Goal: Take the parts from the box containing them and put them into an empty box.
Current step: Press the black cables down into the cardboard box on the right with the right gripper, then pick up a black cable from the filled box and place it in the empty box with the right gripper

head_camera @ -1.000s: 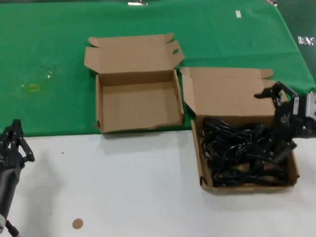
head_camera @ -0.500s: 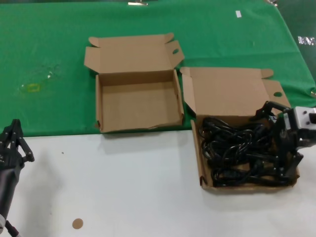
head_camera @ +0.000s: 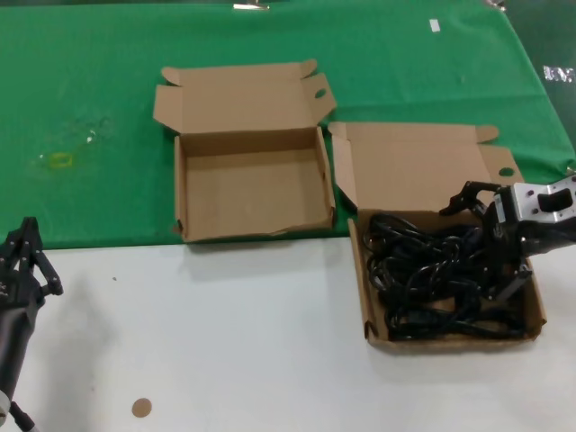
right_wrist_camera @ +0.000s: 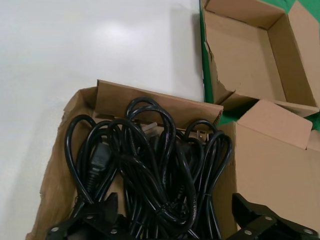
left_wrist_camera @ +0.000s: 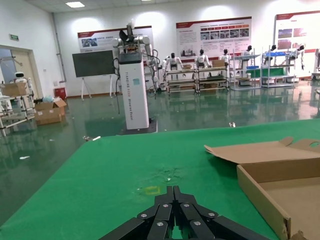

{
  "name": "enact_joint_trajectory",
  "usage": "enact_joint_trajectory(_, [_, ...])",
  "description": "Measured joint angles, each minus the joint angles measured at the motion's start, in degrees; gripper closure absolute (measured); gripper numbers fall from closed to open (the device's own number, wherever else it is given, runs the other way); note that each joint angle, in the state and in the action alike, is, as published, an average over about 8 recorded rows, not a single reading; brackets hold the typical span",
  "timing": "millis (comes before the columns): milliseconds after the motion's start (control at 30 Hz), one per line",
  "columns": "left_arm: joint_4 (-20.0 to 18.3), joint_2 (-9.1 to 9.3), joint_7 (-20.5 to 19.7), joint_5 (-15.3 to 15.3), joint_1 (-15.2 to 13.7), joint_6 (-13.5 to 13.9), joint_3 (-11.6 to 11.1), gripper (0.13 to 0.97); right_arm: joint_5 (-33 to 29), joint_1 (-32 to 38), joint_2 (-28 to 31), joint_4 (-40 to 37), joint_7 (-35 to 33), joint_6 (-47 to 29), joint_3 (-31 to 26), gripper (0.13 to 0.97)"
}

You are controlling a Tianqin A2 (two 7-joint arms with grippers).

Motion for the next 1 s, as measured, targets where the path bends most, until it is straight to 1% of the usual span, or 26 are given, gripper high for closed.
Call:
enact_joint_trajectory(133, [0.0,0.00,0.0,0.0,0.0,0.0,0.0,0.945,-1.2,0.3,-1.0,-1.5,-0.7,0.0,0.3,0.262])
enact_joint_trajectory(167, [0.0,0.00,0.0,0.0,0.0,0.0,0.0,0.945,-1.5,0.4,-1.2,-1.7,-0.8,0.0,0.4,0.262])
enact_joint_trajectory(433, [0.0,0.00,0.0,0.0,0.0,0.0,0.0,0.945,-3.3,0.6,-2.5,-3.0,-1.4,-0.1,1.0,0.436])
enact_joint_trajectory(467, [0.0,0.00,0.0,0.0,0.0,0.0,0.0,0.945,-3.5,0.6,-2.6,-3.0,-1.4,-0.2,1.0,0.436])
enact_joint_trajectory(733, [0.0,0.00,0.0,0.0,0.0,0.0,0.0,0.945,-4.3,0.6,-3.2,-3.0,-1.2,-0.7,1.7,0.660])
enact_joint_trajectory(867, [0.0,0.00,0.0,0.0,0.0,0.0,0.0,0.945,-4.6,0.6,-3.2,-3.0,-1.1,-1.0,1.9,0.660])
enact_joint_trajectory(1000, [0.0,0.00,0.0,0.0,0.0,0.0,0.0,0.945,-5.0,0.6,-3.1,-2.8,-1.1,-1.3,2.1,0.740])
